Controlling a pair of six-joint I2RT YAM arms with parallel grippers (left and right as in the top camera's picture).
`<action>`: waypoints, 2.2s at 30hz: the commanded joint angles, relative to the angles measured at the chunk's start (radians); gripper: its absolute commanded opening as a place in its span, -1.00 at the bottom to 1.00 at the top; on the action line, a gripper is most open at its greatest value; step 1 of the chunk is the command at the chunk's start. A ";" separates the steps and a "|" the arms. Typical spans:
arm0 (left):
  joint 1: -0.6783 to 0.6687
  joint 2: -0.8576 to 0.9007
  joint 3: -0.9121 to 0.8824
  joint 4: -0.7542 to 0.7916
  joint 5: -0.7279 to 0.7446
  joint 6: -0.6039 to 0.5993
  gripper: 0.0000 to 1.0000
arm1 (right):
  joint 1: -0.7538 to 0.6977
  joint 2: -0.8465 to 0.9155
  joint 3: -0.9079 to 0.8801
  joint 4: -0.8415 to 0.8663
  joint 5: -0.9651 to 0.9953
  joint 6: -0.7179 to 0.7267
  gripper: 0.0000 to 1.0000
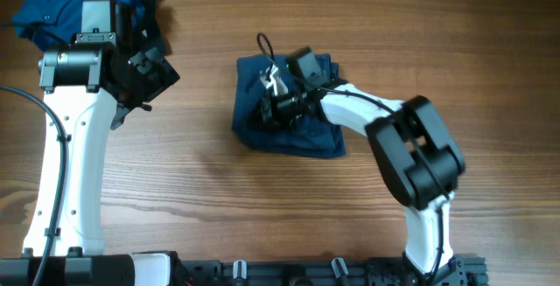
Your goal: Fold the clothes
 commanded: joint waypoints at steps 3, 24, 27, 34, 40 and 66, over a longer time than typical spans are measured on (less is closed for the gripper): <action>0.004 0.006 -0.001 0.000 -0.017 -0.003 0.99 | 0.001 0.037 -0.014 -0.015 -0.065 0.022 -0.87; 0.004 0.006 -0.001 -0.005 -0.017 -0.002 1.00 | -0.031 -0.389 -0.135 -0.362 0.138 -0.130 -0.74; 0.004 0.006 -0.001 -0.006 -0.016 -0.002 1.00 | -0.079 -0.386 -0.261 -0.229 0.162 -0.100 -0.67; 0.004 0.006 -0.001 -0.008 0.006 -0.003 0.99 | -0.255 -0.385 -0.493 0.053 0.079 -0.165 -0.53; 0.004 0.006 -0.001 -0.008 0.013 -0.003 1.00 | -0.284 -0.327 -0.538 0.127 0.055 -0.185 -0.40; 0.004 0.030 -0.005 0.054 0.369 0.291 1.00 | -0.288 -1.168 -0.528 0.047 0.082 -0.025 0.99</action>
